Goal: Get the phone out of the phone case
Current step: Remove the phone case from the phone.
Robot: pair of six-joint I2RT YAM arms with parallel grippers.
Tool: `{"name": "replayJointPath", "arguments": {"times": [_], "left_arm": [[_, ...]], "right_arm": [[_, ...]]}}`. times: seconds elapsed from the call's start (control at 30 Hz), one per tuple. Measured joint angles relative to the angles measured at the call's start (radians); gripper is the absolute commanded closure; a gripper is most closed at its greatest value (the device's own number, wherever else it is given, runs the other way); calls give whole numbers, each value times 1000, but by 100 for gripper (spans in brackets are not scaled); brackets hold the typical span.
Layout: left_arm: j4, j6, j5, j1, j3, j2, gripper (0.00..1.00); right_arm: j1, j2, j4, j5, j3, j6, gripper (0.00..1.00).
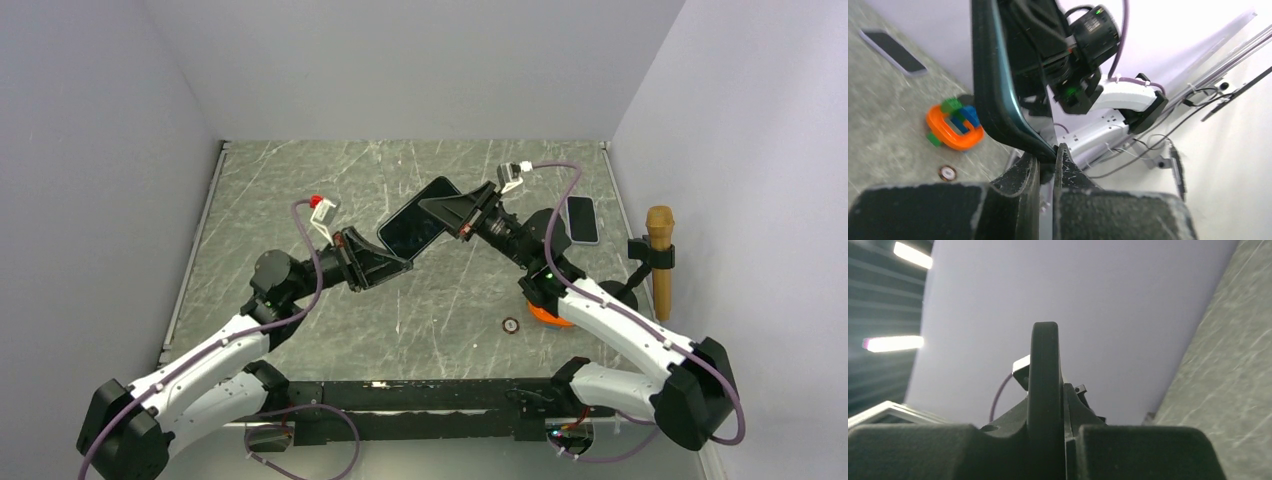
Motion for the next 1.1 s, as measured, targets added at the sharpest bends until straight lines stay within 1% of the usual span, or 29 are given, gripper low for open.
{"name": "replayJointPath", "arguments": {"times": [0.1,0.17,0.37,0.47,0.67,0.7,0.8,0.83,0.87,0.9,0.93,1.0,1.1], "left_arm": [[89,79,-57,-4,-77,-35,100],[145,108,-74,-2,-117,-33,100],[240,170,-77,9,-118,26,100],[282,184,-77,18,-117,55,100],[328,183,-57,31,-118,79,100],[328,183,-51,33,-118,80,93],[282,181,-27,39,-104,68,43],[246,181,-21,41,-87,61,32],[209,186,-16,44,-71,53,25],[169,186,-9,49,-55,43,20],[124,180,-2,54,-47,35,19],[45,170,17,58,-47,11,19],[-68,166,41,68,-49,-54,23]], "right_arm": [[15,79,155,-2,-53,139,100],[20,114,202,5,-77,198,100],[20,126,269,60,-106,338,100],[22,128,319,72,-106,369,100],[23,128,318,82,-106,380,100],[23,128,318,80,-106,378,100],[19,128,319,69,-106,368,100],[15,128,318,61,-106,361,100],[7,127,316,38,-106,354,100],[2,121,309,20,-105,344,100],[-10,108,296,3,-103,328,100],[-37,66,234,-39,-95,275,100],[-90,-31,67,-89,-41,158,100]]}}
